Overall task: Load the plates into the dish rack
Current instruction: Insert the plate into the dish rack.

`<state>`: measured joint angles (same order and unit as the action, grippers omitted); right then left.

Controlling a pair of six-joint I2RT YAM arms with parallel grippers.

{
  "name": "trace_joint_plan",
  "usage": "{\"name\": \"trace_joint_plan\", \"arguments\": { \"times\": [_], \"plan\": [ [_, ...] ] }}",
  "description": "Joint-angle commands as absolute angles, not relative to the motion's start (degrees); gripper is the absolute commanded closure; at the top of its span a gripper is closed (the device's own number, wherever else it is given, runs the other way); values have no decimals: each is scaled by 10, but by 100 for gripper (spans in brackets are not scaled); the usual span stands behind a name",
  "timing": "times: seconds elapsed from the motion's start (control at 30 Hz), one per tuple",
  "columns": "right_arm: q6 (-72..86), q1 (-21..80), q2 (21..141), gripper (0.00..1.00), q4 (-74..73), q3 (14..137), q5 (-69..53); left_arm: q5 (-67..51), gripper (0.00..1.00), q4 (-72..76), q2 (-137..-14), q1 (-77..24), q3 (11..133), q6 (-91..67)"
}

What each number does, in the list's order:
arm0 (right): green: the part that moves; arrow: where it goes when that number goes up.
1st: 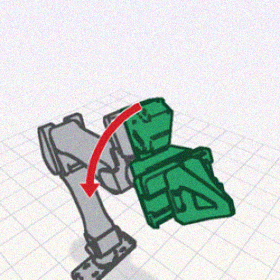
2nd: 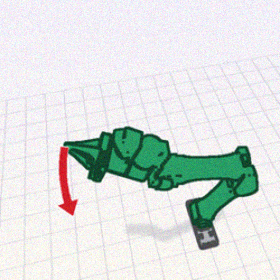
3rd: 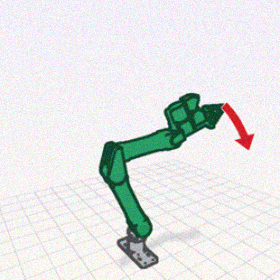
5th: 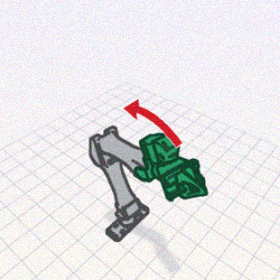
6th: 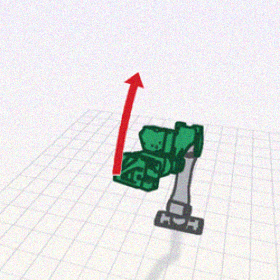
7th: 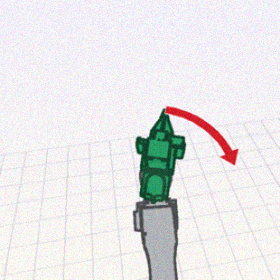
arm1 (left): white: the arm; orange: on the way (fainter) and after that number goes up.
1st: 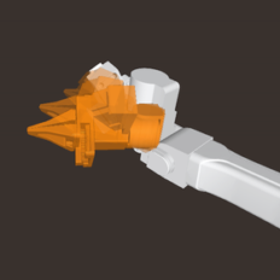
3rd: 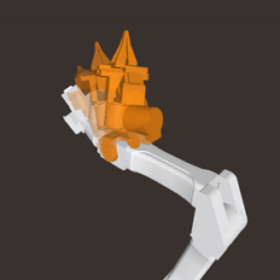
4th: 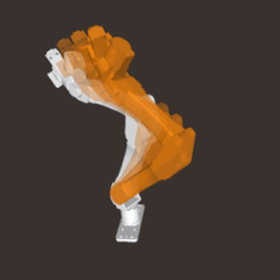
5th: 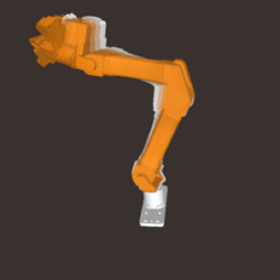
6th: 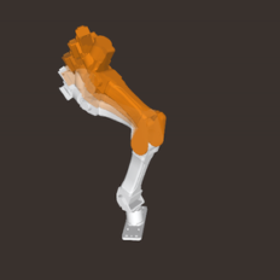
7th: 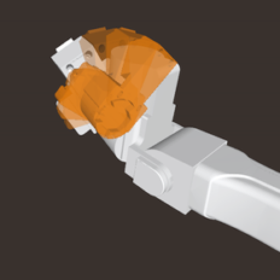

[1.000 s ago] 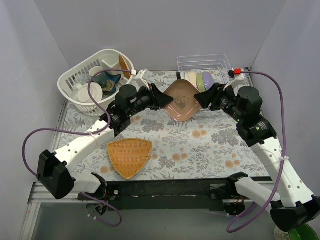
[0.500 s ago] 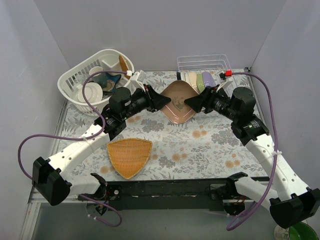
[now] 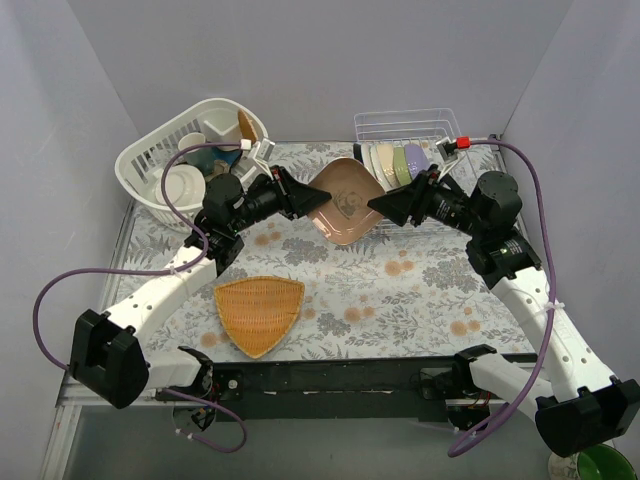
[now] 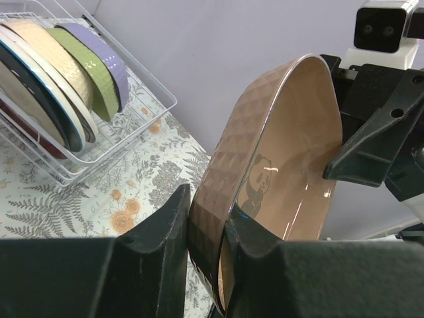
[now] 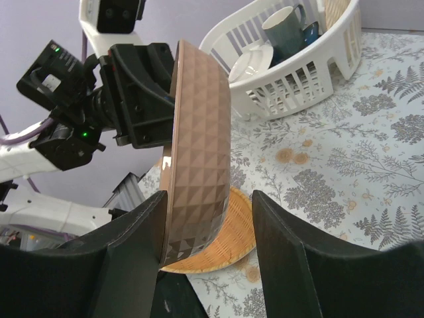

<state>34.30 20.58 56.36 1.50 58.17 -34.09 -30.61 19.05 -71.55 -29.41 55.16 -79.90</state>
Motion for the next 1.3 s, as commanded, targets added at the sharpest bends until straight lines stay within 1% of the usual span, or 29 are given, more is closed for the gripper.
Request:
{"name": "trace_joint_plan", "arguments": {
  "times": [0.0, 0.23, 0.43, 0.57, 0.67, 0.73, 0.77, 0.8, 0.83, 0.87, 0.93, 0.97, 1.0, 1.03, 1.07, 1.1, 1.13, 1.17, 1.27],
  "plan": [
    [355, 200, 564, 39, 54, 570, -391, -363, 100, 252, -729, -288, 581, -820],
    [376, 200, 577, 37, 90, 551, -415, -391, 100, 295, -755, -289, 590, -848],
    [380, 200, 584, 38, 102, 542, -418, -400, 100, 306, -756, -290, 591, -856],
    [395, 200, 591, 40, 127, 530, -424, -402, 100, 315, -756, -293, 589, -860],
    [408, 200, 596, 46, 138, 526, -432, -404, 100, 324, -756, -295, 587, -865],
    [420, 200, 599, 57, 154, 519, -436, -406, 100, 334, -756, -294, 584, -872],
    [424, 200, 601, 66, 159, 518, -440, -406, 100, 339, -756, -294, 583, -874],
    [427, 200, 603, 86, 163, 517, -442, -408, 100, 344, -756, -295, 581, -878],
    [431, 200, 604, 96, 163, 518, -444, -409, 100, 354, -755, -295, 577, -884],
    [433, 200, 603, 99, 164, 518, -440, -408, 100, 355, -755, -295, 576, -886],
    [434, 200, 596, 99, 158, 519, -433, -407, 89, 356, -752, -295, 575, -889],
    [431, 200, 593, 99, 153, 521, -425, -406, 79, 354, -751, -295, 574, -887],
    [428, 200, 591, 99, 143, 525, -418, -405, 51, 353, -746, -295, 573, -887],
    [418, 200, 587, 99, 113, 536, -411, -403, 36, 344, -742, -295, 574, -883],
    [397, 200, 584, 99, 91, 545, -387, -400, 26, 338, -738, -295, 574, -881],
    [382, 200, 584, 99, 67, 556, -370, -399, 11, 332, -735, -295, 576, -879],
    [371, 200, 581, 99, 41, 579, -354, -395, 4, 321, -723, -295, 576, -877],
    [360, 200, 580, 99, 1, 591, -318, -393, 2, 315, -718, -295, 577, -876],
    [319, 200, 583, 99, -89, 637, -251, -392, 2, 285, -696, -295, 594, -870]
  ]
}}
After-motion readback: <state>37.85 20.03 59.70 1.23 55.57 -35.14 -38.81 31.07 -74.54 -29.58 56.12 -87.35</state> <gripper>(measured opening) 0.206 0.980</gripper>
